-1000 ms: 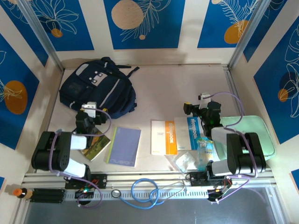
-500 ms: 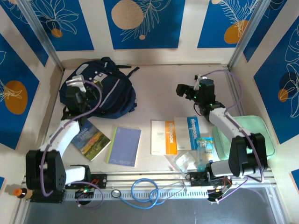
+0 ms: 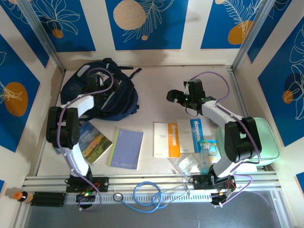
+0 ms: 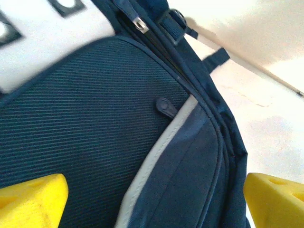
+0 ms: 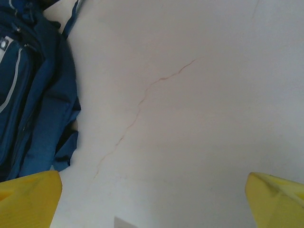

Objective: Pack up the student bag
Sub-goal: Move the student bag to the top-center of the table, then rotate the student bag at the top-center of the table.

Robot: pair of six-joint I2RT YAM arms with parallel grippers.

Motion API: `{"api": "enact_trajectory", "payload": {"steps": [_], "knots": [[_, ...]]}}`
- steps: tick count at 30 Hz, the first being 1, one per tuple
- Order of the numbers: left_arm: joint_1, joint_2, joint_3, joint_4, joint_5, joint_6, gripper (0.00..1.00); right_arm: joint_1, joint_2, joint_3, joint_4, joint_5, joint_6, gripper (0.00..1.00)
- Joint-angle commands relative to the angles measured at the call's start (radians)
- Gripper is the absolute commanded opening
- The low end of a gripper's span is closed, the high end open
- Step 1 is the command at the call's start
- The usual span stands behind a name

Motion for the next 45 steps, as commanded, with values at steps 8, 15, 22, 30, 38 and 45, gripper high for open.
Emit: {"api": "enact_trajectory", "payload": {"steps": [8,15,22,30,38,45], "knots": [[-0.170,0.206,0.195,-0.239,0.065,0.068,0.93,0.011,0.028,0.012,-0.028,-0.034,0.043,0.99],[-0.281,0.230,0.167,-0.279,0.076,0.136,0.92,0.011,0.028,-0.006,-0.009,-0.026,0.076,0.99],[-0.403,0.233,0.206,-0.320,0.112,0.233,0.92,0.000,0.026,-0.033,0.035,-0.014,0.134,0.99],[-0.363,0.070,0.304,-0.471,0.043,0.237,0.93,0.007,0.190,0.151,-0.002,-0.192,0.104,0.77],[-0.356,-0.203,0.003,-0.410,-0.017,-0.028,0.92,0.030,0.435,0.400,-0.038,-0.264,0.151,0.65],[-0.357,-0.361,-0.231,-0.386,-0.062,-0.182,0.87,0.034,0.567,0.537,-0.138,-0.246,0.122,0.44]]}}
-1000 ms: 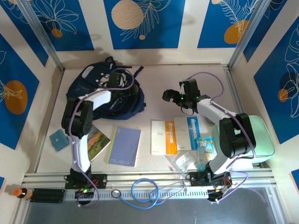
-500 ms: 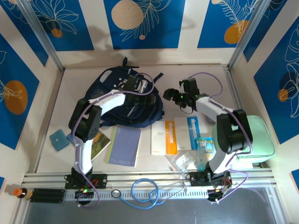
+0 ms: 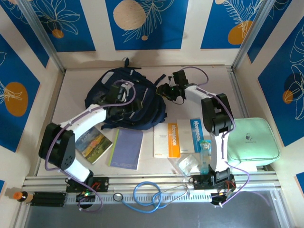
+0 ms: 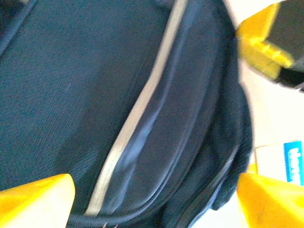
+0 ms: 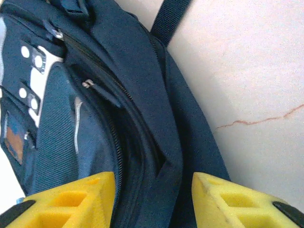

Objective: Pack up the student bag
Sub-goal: Rotate the student bag at the top-center of the table.

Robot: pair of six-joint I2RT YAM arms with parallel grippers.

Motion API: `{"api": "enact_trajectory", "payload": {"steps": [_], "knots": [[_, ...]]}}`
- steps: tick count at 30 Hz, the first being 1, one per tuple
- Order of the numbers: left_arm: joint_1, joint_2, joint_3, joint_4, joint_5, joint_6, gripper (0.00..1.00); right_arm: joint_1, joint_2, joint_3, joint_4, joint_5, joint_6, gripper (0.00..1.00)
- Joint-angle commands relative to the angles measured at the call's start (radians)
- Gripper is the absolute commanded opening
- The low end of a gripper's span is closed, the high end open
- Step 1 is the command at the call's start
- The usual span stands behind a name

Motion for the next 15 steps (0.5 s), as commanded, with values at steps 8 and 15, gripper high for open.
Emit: {"api": "enact_trajectory", "payload": {"steps": [8,15], "knots": [[0.000,-0.007,-0.129,0.060,-0.058,-0.136,0.84,0.002,0.107,0.102,-0.090,-0.114,-0.011,0.13],[0.006,0.201,0.032,0.081,-0.075,-0.066,0.84,-0.032,-0.043,-0.020,-0.013,-0.163,0.010,0.00]]}}
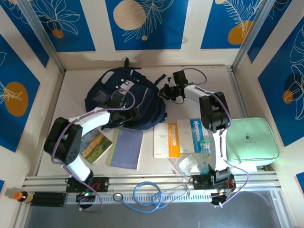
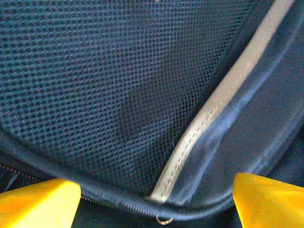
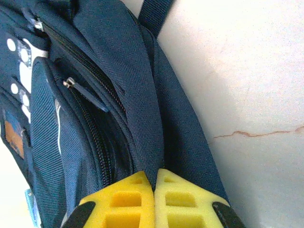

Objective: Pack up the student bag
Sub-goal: Rotate the student bag at the top-center of the table.

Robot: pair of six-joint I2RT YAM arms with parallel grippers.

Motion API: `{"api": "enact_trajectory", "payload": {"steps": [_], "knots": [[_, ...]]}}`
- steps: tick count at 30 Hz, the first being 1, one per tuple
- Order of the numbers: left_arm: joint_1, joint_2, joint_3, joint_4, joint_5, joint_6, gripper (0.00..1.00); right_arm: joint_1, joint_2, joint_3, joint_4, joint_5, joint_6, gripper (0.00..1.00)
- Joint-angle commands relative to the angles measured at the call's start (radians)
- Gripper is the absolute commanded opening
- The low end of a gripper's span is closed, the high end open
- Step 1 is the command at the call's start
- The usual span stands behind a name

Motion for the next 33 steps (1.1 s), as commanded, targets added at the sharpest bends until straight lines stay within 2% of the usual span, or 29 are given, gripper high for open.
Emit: {"api": "enact_trajectory", "payload": {"steps": [1,8,13,16,20,21,23,25,27,30,31,33], "knots": [[0.008,0.112,0.113,0.048,-0.016,0.049,0.83,-0.019,-0.134,-0.080,0.003,-0.087,0.018,0.00],[0.019,0.232,0.313,-0.004,-0.007,0.138,0.83,-0.017,-0.394,-0.337,0.076,-0.148,0.068,0.00],[0.043,0.287,0.398,-0.033,0.032,0.166,0.84,0.043,-0.531,-0.476,0.132,-0.162,0.170,0.00],[0.062,0.311,0.436,-0.044,0.032,0.186,0.84,0.114,-0.581,-0.563,0.215,-0.149,0.282,0.00],[0.083,0.320,0.483,-0.106,-0.026,0.249,0.85,0.179,-0.590,-0.634,0.254,-0.042,0.348,0.01],[0.086,0.315,0.489,-0.124,-0.041,0.273,0.85,0.175,-0.591,-0.640,0.243,-0.019,0.349,0.06],[0.086,0.291,0.502,-0.171,-0.070,0.344,0.87,0.158,-0.614,-0.648,0.192,0.039,0.316,0.25],[0.083,0.255,0.503,-0.200,-0.051,0.424,0.90,0.141,-0.673,-0.648,0.132,0.098,0.241,0.43],[0.070,0.215,0.503,-0.234,-0.018,0.523,0.91,0.129,-0.732,-0.643,0.083,0.149,0.150,0.51],[0.019,0.165,0.487,-0.272,-0.041,0.695,0.94,0.098,-0.818,-0.642,0.014,0.259,0.046,0.69],[-0.004,0.149,0.475,-0.271,-0.059,0.752,0.94,0.074,-0.835,-0.650,0.015,0.263,0.022,0.76],[-0.047,0.128,0.446,-0.255,-0.062,0.859,0.95,0.029,-0.859,-0.668,0.022,0.262,-0.008,1.00]]}}
